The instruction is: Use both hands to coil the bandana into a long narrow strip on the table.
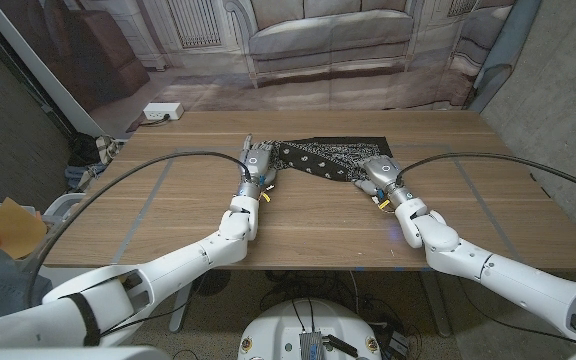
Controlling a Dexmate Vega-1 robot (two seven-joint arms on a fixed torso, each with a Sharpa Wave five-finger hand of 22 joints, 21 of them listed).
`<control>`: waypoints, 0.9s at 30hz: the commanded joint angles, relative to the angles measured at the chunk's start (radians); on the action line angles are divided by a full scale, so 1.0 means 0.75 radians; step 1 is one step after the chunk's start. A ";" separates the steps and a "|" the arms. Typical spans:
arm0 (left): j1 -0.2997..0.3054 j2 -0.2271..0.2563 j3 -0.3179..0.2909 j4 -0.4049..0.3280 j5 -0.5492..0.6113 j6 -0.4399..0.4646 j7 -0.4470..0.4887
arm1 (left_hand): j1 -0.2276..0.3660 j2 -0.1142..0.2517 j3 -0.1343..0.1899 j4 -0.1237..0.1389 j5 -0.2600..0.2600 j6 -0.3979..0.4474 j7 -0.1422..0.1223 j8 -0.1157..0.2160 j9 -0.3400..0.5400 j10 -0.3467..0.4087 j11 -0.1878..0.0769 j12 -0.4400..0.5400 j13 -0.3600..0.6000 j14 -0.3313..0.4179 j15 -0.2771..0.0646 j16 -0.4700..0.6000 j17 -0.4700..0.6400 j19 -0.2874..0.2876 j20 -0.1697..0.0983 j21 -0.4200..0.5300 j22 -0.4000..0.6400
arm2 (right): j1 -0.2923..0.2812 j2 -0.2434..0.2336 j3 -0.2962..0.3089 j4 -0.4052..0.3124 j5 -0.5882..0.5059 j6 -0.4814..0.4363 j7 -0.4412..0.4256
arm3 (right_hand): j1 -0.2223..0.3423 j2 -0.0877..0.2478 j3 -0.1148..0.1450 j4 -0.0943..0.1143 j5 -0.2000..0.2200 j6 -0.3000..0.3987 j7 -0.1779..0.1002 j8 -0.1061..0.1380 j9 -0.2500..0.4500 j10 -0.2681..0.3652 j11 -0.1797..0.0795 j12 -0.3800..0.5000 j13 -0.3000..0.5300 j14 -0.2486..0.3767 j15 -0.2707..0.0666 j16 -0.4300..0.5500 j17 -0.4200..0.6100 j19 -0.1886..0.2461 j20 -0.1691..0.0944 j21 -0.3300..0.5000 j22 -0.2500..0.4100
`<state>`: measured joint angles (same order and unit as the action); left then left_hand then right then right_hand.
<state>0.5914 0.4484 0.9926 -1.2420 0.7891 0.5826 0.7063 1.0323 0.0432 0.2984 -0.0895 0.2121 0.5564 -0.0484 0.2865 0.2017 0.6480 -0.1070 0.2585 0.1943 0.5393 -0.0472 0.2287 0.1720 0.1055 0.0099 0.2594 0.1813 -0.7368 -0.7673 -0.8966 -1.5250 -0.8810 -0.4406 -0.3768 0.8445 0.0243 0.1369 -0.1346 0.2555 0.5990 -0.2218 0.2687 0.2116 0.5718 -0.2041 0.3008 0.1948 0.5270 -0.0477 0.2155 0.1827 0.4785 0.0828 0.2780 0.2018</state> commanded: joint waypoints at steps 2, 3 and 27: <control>-0.038 -0.043 -0.004 0.095 -0.019 -0.030 0.156 | 0.071 0.032 0.053 -0.035 -0.022 0.290 -0.021 0.050 -0.005 0.333 -0.082 0.031 -0.006 0.387 -0.153 0.011 -0.002 0.248 -0.097 0.037 -0.005 | 0.039 0.013 -0.001 0.050 0.011 0.048 -0.043 | 0.044 0.029 0.007 0.006 -0.007 0.273 -0.003 0.068 0.005 0.191 -0.012 0.041 -0.001 0.175 -0.155 0.011 0.002 0.091 -0.074 0.042 0.022; -0.038 -0.041 -0.004 0.094 -0.023 -0.035 0.160 | 0.084 0.041 0.068 -0.041 -0.025 0.356 -0.022 0.059 -0.007 0.398 -0.088 0.034 -0.008 0.451 -0.169 0.004 -0.003 0.301 -0.108 0.044 -0.006 | 0.040 0.013 0.001 0.052 0.015 0.051 -0.045 | 0.050 0.042 0.009 0.009 -0.012 0.323 -0.004 0.079 0.004 0.220 -0.013 0.043 -0.001 0.196 -0.158 0.009 0.003 0.098 -0.079 0.048 0.026; 0.004 0.052 0.019 -0.097 -0.009 0.050 -0.043 | -0.029 -0.073 0.052 -0.014 -0.044 -0.029 -0.022 -0.143 0.010 -0.053 -0.017 -0.115 0.017 -0.017 -0.008 -0.078 0.010 0.058 0.065 -0.096 0.013 | 0.025 -0.018 0.010 -0.009 0.041 0.009 0.041 | 0.095 0.041 -0.008 0.006 -0.054 0.265 -0.003 -0.021 -0.007 0.190 -0.012 -0.082 -0.002 0.163 -0.151 -0.046 0.017 0.031 -0.031 0.053 0.039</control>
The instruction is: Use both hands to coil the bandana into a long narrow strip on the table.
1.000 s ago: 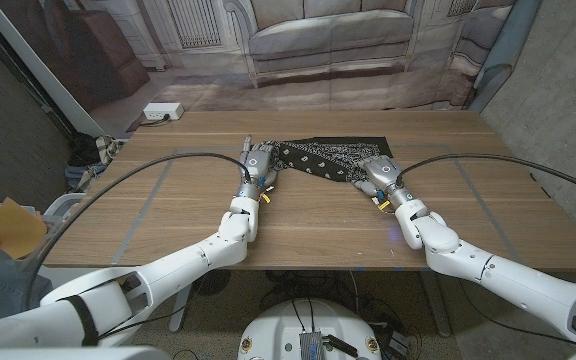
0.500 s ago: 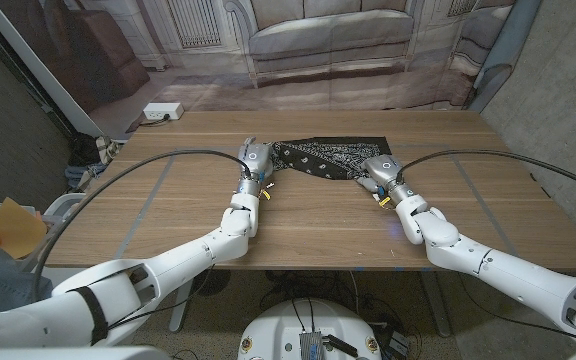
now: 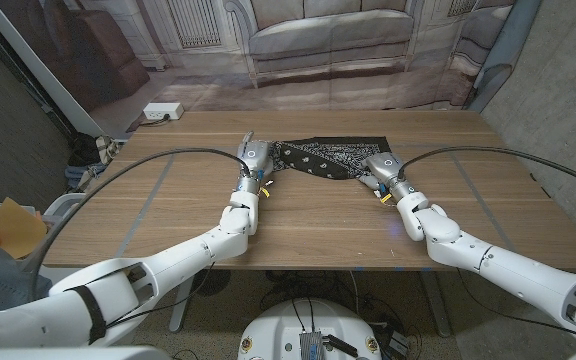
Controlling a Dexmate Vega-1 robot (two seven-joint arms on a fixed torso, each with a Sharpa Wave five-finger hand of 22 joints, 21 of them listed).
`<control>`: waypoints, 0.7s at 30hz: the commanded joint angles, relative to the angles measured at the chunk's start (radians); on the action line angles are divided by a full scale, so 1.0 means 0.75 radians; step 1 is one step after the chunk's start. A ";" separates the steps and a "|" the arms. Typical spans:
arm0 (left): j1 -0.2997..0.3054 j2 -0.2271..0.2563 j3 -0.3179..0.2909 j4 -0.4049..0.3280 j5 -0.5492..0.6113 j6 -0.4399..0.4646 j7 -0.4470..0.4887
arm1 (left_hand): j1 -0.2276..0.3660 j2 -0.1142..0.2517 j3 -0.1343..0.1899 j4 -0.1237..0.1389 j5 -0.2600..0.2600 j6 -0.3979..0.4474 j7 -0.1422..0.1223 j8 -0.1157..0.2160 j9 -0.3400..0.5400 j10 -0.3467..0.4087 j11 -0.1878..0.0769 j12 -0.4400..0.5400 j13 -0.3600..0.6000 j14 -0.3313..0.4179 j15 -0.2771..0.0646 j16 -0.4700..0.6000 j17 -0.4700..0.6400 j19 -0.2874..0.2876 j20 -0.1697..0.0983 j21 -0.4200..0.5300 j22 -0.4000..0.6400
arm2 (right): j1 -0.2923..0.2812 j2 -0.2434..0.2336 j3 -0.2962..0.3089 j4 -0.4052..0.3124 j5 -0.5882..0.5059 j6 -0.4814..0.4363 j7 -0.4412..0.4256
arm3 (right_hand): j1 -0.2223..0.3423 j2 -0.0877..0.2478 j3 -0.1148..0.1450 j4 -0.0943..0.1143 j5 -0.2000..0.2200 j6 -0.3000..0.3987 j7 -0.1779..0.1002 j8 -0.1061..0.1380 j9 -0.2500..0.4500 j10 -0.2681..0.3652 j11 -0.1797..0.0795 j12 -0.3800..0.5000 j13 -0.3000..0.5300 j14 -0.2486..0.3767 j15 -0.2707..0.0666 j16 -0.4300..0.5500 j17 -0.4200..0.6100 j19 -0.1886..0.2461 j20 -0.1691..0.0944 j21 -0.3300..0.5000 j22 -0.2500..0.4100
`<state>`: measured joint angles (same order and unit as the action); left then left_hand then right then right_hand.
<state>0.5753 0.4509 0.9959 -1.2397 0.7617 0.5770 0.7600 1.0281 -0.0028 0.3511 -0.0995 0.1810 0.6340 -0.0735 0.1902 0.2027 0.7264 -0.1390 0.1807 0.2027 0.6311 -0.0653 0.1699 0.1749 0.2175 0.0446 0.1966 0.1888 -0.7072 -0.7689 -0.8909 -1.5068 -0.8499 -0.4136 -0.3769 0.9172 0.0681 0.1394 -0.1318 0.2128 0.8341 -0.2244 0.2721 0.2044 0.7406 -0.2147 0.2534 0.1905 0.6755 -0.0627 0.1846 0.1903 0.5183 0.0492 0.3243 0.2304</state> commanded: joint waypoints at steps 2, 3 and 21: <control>0.038 0.059 0.018 -0.123 0.032 0.075 -0.151 | -0.035 -0.026 -0.030 0.000 -0.002 -0.176 0.017 -0.014 0.009 -0.211 0.035 -0.009 0.007 -0.193 0.025 0.000 0.007 -0.128 0.026 -0.014 0.003 | -0.016 -0.012 0.003 -0.031 0.003 -0.026 0.040 | -0.004 -0.021 -0.014 0.003 0.004 -0.064 0.001 -0.034 0.003 -0.047 0.002 -0.024 0.004 -0.048 -0.124 -0.005 0.007 -0.025 0.017 -0.010 0.001; 0.042 0.064 0.020 -0.135 0.034 0.083 -0.170 | -0.047 -0.034 -0.038 0.005 -0.002 -0.209 0.024 -0.016 0.009 -0.238 0.041 -0.008 0.008 -0.210 0.029 0.004 0.008 -0.143 0.033 -0.013 0.003 | -0.016 -0.012 0.003 -0.032 0.005 -0.025 0.043 | -0.005 -0.021 -0.015 0.004 0.005 -0.067 0.001 -0.035 0.003 -0.049 0.002 -0.025 0.004 -0.049 -0.123 -0.005 0.007 -0.025 0.017 -0.010 0.001; 0.077 0.067 0.013 -0.141 0.054 0.073 -0.203 | -0.111 -0.048 -0.076 0.033 0.008 -0.336 0.043 0.000 0.010 -0.373 0.067 0.007 0.012 -0.335 0.055 0.012 0.012 -0.234 0.061 -0.007 0.004 | -0.008 -0.006 0.005 -0.025 0.018 -0.011 0.054 | -0.012 -0.014 -0.016 0.011 0.008 -0.096 0.000 -0.048 0.008 -0.071 0.003 -0.035 0.006 -0.060 -0.125 0.000 0.010 -0.034 0.026 -0.014 -0.001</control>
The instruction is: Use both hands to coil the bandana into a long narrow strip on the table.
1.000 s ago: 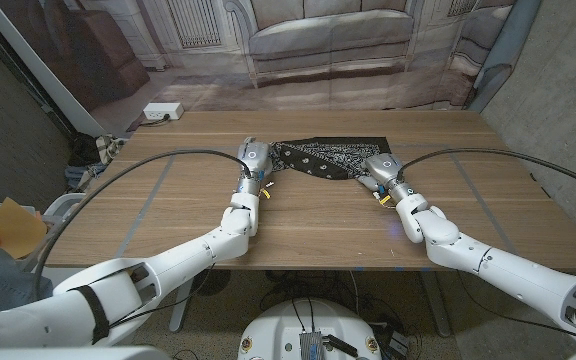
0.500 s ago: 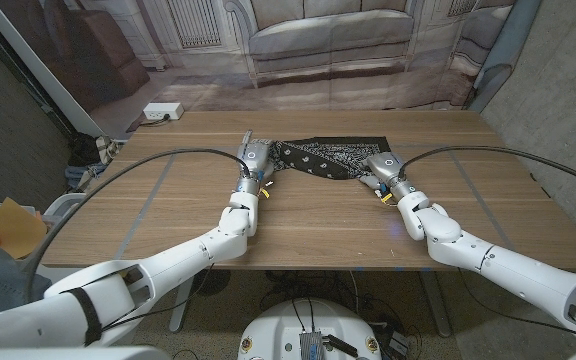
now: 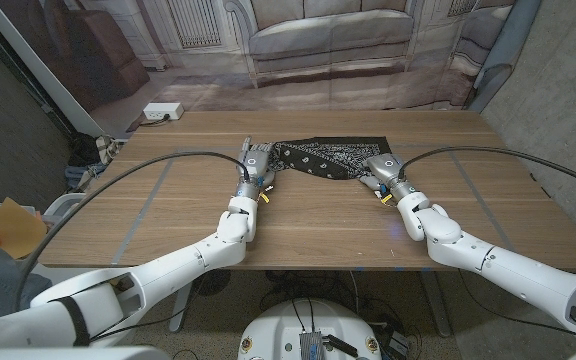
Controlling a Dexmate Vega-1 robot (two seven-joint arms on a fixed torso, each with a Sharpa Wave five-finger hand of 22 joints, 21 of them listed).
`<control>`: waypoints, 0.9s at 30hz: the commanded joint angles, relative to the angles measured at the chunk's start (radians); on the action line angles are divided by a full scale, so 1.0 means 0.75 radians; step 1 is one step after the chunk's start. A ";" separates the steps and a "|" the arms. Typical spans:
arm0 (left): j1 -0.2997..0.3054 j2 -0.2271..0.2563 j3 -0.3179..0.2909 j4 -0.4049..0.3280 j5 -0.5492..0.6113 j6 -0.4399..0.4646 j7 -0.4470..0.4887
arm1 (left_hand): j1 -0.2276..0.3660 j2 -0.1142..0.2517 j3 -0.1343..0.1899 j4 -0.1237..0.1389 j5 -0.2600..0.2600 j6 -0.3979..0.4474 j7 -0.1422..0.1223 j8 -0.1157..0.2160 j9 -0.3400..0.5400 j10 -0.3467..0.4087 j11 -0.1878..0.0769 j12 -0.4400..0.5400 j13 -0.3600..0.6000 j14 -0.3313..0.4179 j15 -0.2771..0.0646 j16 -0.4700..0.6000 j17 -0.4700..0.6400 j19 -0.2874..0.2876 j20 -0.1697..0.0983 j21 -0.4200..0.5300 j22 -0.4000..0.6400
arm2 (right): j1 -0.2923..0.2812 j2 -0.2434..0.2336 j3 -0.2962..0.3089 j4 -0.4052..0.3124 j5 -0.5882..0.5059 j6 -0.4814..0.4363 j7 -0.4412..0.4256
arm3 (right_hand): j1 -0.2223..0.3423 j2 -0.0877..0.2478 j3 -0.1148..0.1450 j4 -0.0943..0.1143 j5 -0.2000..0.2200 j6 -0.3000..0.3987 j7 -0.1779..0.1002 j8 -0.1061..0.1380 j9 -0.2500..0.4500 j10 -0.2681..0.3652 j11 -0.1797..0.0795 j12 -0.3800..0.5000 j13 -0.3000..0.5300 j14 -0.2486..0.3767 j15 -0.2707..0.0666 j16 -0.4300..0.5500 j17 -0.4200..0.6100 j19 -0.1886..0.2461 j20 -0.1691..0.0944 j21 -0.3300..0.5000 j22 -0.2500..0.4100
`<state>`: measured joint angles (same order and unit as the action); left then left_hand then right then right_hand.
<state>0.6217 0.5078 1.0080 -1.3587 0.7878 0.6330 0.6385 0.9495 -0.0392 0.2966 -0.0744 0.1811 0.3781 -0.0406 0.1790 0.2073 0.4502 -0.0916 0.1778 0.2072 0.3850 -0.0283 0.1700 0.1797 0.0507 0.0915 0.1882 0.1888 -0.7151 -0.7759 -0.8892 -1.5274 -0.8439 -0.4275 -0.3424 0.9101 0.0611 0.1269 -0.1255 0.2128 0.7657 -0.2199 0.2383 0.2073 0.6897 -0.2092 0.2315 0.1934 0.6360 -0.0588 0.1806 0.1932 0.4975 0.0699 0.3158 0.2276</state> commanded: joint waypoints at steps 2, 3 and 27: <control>0.009 -0.022 -0.003 0.046 0.017 -0.016 -0.020 | -0.005 0.002 -0.003 -0.001 0.008 0.016 0.002 0.021 0.004 0.001 0.004 0.016 0.006 -0.001 0.003 0.017 0.006 -0.012 -0.001 0.006 0.004 | 0.003 0.004 0.003 0.003 0.012 0.009 0.007 | -0.004 -0.003 0.000 0.004 0.008 -0.005 -0.006 -0.004 0.005 -0.004 -0.004 -0.006 0.002 -0.007 -0.131 0.006 0.006 -0.006 -0.002 -0.002 0.003; 0.005 -0.029 -0.003 0.061 0.015 -0.023 -0.011 | -0.004 0.004 -0.002 -0.001 0.009 0.022 0.004 0.024 0.004 0.006 0.008 0.019 0.006 0.001 0.005 0.018 0.006 -0.010 0.000 0.008 0.004 | 0.003 0.005 0.003 0.004 0.012 0.007 0.008 | -0.004 -0.003 0.000 0.004 0.008 -0.006 -0.006 -0.004 0.005 -0.004 -0.004 -0.006 0.002 -0.007 -0.131 0.006 0.006 -0.006 -0.002 -0.002 0.003; -0.132 -0.157 0.052 0.402 -0.019 -0.158 0.147 | 0.030 0.038 0.018 -0.014 0.017 0.088 0.001 0.055 0.004 0.044 0.003 0.041 0.006 0.033 0.002 0.036 0.005 -0.007 0.011 0.023 0.003 | 0.031 0.028 -0.005 0.050 0.030 0.009 -0.005 | -0.012 -0.006 -0.005 0.007 0.008 -0.011 -0.006 -0.005 0.011 -0.008 -0.004 -0.007 0.003 -0.010 -0.129 0.009 0.006 -0.003 -0.001 -0.001 0.001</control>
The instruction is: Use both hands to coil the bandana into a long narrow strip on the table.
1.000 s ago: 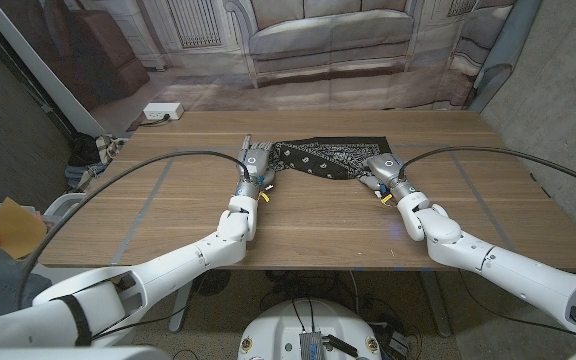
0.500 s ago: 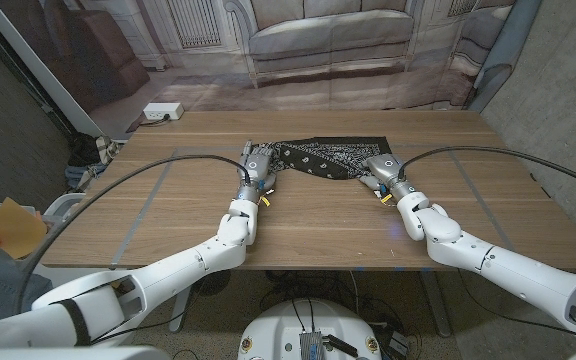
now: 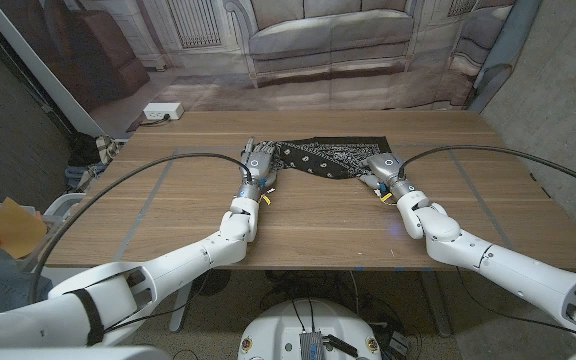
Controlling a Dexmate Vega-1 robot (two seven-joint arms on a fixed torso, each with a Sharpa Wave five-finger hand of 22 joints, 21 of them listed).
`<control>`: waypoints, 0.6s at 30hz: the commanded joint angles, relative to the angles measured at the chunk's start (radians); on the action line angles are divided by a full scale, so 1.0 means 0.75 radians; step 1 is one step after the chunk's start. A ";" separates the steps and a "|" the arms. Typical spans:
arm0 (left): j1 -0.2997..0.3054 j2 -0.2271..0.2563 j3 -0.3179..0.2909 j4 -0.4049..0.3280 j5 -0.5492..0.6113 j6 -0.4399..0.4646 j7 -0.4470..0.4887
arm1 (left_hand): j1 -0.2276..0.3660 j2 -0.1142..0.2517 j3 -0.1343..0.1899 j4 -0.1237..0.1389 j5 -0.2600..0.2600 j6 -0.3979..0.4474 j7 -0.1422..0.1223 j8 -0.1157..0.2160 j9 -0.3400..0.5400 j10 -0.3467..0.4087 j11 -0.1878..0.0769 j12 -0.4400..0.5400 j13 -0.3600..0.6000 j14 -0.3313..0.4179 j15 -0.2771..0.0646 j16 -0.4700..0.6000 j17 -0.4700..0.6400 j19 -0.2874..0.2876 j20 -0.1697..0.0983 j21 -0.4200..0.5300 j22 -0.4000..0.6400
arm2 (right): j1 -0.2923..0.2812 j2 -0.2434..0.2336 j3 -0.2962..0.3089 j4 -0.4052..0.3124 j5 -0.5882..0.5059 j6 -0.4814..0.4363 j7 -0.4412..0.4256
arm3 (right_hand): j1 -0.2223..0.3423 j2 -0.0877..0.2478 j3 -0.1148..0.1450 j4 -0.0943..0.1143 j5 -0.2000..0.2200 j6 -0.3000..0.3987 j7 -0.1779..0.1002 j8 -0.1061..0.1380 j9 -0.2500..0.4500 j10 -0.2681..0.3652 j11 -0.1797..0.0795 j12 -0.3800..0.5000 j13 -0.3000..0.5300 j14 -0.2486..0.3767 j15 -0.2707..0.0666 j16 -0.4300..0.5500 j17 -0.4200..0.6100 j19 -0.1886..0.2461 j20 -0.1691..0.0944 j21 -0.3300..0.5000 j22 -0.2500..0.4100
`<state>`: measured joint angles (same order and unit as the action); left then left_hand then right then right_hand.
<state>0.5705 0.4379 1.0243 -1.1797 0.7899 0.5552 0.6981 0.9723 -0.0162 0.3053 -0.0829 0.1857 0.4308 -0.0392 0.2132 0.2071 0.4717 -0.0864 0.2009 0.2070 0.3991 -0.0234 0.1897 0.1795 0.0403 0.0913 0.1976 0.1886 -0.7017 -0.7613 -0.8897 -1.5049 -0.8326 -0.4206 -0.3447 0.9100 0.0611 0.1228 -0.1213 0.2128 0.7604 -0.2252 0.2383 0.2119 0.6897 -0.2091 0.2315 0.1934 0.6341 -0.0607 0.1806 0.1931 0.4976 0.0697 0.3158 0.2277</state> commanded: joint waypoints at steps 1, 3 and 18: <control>-0.069 -0.072 0.032 0.180 -0.025 -0.058 0.078 | 0.004 0.013 0.009 -0.004 0.012 0.015 0.004 0.009 0.004 0.019 -0.003 0.011 0.006 0.020 -0.004 0.012 0.005 0.011 0.017 0.013 0.004 | 0.014 0.008 -0.004 0.020 0.016 0.000 -0.002 | -0.012 -0.006 0.000 0.002 0.008 -0.004 0.001 -0.005 0.005 -0.008 -0.004 -0.008 0.003 -0.008 -0.125 0.009 0.006 -0.003 0.000 -0.001 0.001; -0.076 -0.090 0.033 0.210 -0.034 -0.064 0.106 | 0.022 0.043 0.026 -0.007 0.017 0.039 0.010 0.018 0.005 0.042 0.009 0.020 0.006 0.049 -0.008 0.021 0.006 0.047 0.005 0.028 0.004 | 0.014 0.007 -0.003 0.021 0.019 -0.002 -0.003 | -0.013 -0.006 0.000 0.003 0.008 -0.004 0.001 -0.005 0.005 -0.008 -0.004 -0.007 0.003 -0.007 -0.126 0.010 0.006 -0.002 0.000 -0.001 0.001; -0.056 -0.047 -0.010 0.052 -0.102 -0.019 0.118 | 0.170 0.149 0.158 -0.055 -0.002 0.763 -0.006 0.250 -0.004 0.851 -0.124 0.143 0.014 0.838 -0.192 0.055 -0.009 0.497 -0.184 0.131 -0.011 | -0.002 -0.015 0.035 -0.011 0.065 0.038 -0.078 | 0.040 0.073 0.031 -0.005 -0.008 0.353 0.000 0.162 0.061 0.268 -0.011 0.073 0.017 0.164 -0.156 0.046 -0.002 0.020 -0.034 0.013 -0.006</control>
<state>0.5158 0.3661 1.0396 -1.0253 0.7388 0.4995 0.8203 1.0914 0.0888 0.4126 -0.1245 0.1845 0.9866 -0.0588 0.3914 0.2016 1.0737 -0.1829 0.2940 0.2055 0.9934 -0.1452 0.2362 0.1702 0.3986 -0.0446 0.2937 0.1812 -0.6951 -0.7617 -0.8822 -1.4961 -0.8079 -0.4145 -0.3708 0.9365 0.1038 0.1370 -0.1242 0.2128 1.0087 -0.2255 0.3516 0.2535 0.8733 -0.2166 0.2813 0.2032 0.7432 -0.0765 0.2079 0.1906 0.5137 0.0532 0.3159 0.2228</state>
